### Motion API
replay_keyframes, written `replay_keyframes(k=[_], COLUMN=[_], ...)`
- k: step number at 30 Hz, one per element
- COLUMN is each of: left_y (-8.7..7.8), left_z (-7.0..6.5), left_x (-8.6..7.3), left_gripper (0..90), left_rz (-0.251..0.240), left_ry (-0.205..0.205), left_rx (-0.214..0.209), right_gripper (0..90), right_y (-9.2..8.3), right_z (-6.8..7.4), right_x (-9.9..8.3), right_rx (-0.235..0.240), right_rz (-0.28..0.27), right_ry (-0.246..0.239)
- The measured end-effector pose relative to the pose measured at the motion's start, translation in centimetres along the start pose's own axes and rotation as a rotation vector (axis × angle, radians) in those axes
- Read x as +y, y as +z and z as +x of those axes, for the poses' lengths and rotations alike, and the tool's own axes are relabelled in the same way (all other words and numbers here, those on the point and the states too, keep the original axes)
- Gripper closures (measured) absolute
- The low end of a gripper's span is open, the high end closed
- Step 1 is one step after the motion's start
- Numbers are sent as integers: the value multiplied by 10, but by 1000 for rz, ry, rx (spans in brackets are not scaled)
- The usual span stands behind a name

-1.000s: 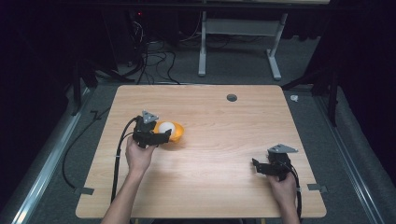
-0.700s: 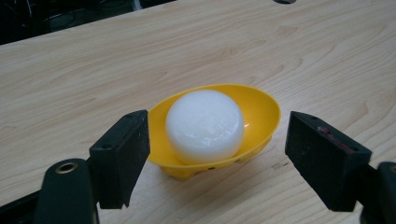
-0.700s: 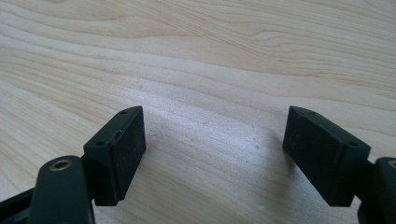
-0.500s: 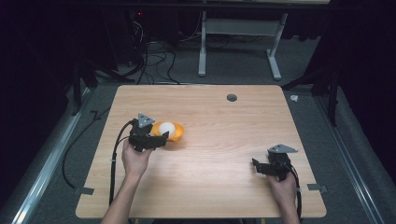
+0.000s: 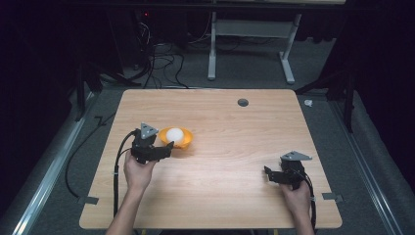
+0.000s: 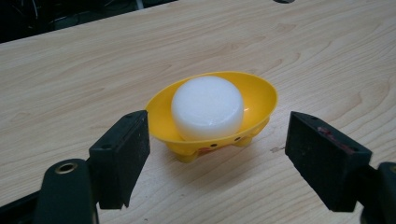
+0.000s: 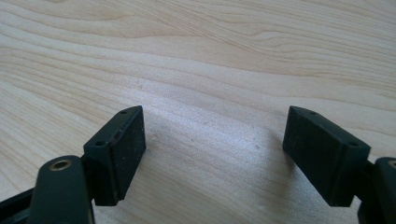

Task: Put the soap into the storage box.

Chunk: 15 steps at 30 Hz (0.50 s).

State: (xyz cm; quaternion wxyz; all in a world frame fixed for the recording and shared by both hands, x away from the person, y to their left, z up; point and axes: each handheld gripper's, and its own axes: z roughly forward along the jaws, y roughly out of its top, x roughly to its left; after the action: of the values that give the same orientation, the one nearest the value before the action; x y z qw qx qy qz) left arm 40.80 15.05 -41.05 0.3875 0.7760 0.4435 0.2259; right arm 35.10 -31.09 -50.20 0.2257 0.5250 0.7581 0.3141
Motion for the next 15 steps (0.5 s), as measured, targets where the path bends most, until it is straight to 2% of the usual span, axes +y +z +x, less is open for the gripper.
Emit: replay_keyframes(k=[15], left_y=[-15], left_z=[4], left_x=[-9], left_gripper=[227], left_rz=[-18], left_ry=[-22], left_rx=[0], right_gripper=[221], right_y=[0], right_z=[0], right_x=[0], right_rx=[0], right_rz=[0], right_ry=[0])
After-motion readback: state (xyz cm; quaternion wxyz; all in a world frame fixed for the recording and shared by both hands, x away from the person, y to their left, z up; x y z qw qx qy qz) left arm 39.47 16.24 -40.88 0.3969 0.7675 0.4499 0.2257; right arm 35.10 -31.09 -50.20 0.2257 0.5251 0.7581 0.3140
